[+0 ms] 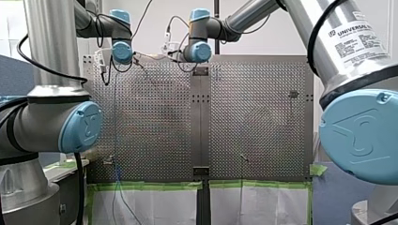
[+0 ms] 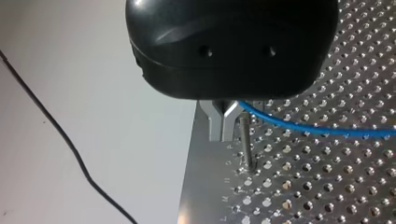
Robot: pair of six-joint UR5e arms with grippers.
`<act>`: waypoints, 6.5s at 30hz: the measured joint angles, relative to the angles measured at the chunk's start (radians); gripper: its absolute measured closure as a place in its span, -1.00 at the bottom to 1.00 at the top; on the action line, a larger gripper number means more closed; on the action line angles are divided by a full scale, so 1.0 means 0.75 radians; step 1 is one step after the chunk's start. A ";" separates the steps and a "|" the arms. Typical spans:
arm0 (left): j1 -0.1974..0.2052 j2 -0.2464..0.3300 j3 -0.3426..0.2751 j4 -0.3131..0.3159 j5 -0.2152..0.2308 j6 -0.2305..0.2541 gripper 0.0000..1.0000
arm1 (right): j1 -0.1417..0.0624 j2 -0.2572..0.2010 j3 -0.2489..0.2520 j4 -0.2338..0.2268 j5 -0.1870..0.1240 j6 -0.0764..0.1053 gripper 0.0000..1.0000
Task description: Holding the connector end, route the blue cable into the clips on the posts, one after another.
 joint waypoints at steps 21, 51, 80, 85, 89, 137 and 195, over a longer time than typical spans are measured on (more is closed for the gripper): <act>0.020 -0.017 0.002 0.008 0.007 -0.023 1.00 | 0.032 0.155 -0.127 0.041 0.001 0.009 1.00; 0.088 -0.138 0.135 -0.009 0.103 -0.069 1.00 | -0.007 0.208 -0.217 0.044 -0.004 0.022 1.00; 0.161 -0.294 0.292 -0.027 0.193 -0.144 1.00 | -0.094 0.304 -0.335 0.040 -0.026 0.020 1.00; 0.175 -0.311 0.292 -0.006 0.216 -0.170 1.00 | -0.105 0.327 -0.368 0.041 -0.047 0.020 1.00; 0.186 -0.330 0.292 0.007 0.240 -0.189 1.00 | -0.111 0.339 -0.378 0.041 -0.053 0.020 1.00; 0.149 -0.324 0.269 -0.161 0.270 -0.254 -1.00 | -0.132 0.353 -0.402 0.057 -0.103 0.029 1.00; 0.092 0.084 -0.017 -0.418 0.282 -0.014 -1.00 | -0.141 0.354 -0.402 0.063 -0.097 0.047 1.00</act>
